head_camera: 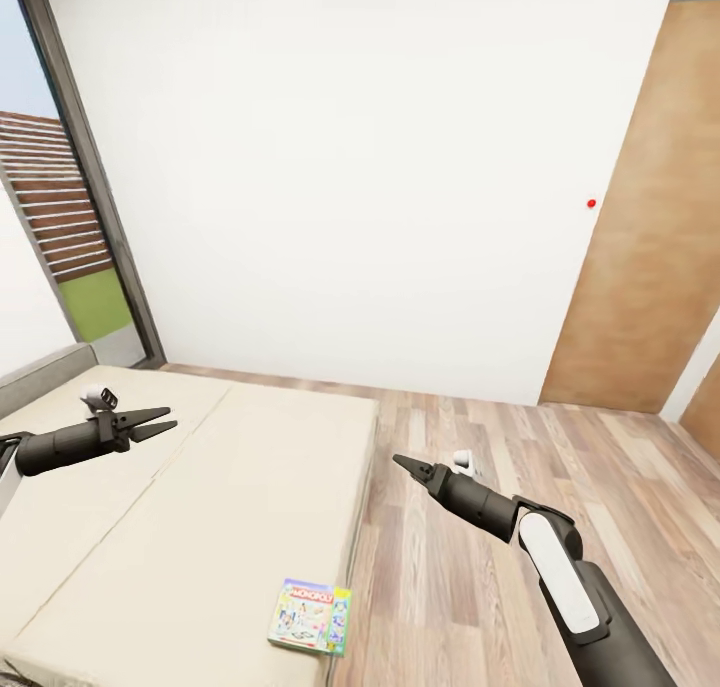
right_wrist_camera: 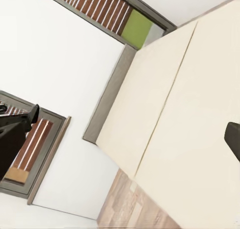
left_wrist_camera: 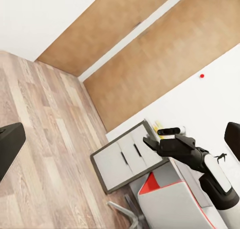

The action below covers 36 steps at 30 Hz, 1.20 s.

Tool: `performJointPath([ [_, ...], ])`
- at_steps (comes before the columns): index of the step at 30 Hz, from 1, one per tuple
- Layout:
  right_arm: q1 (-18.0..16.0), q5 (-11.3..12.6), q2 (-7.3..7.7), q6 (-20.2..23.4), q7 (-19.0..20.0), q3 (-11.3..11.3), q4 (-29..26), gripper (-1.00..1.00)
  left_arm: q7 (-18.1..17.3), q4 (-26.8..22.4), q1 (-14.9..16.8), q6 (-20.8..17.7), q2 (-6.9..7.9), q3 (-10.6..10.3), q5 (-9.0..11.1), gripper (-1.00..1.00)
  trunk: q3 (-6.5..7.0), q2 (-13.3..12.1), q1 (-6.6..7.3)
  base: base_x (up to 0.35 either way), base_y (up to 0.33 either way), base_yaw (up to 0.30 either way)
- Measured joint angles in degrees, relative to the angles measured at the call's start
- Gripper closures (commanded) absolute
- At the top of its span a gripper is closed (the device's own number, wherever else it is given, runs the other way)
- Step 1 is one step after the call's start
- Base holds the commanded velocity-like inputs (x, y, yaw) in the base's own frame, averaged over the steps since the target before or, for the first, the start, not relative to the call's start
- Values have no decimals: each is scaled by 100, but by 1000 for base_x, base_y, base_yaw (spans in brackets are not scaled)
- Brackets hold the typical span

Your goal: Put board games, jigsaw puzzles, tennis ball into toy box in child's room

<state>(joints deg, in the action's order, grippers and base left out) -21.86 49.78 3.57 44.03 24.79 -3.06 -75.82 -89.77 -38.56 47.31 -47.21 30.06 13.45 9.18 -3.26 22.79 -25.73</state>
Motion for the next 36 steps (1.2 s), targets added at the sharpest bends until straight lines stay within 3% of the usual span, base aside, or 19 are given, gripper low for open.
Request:
performJointPath([
  [16, -2, -5, 0, 0, 0, -3, 1, -100, 0, -1, 0, 0, 0, 0, 2, -100, 43, 0, 0, 97, -40, 275],
  [29, 0, -6, 0, 1, -1, -4, 5, -100, 1, -1, -1, 64, 1, -1, 3, -100, 83, -1, 0, 38, -167, 274],
  [36, 0, -4, 0, 0, 0, -1, 7, -100, 0, 0, 1, 84, 0, 0, 0, -100, 93, -1, 0, 67, -79, 118],
])
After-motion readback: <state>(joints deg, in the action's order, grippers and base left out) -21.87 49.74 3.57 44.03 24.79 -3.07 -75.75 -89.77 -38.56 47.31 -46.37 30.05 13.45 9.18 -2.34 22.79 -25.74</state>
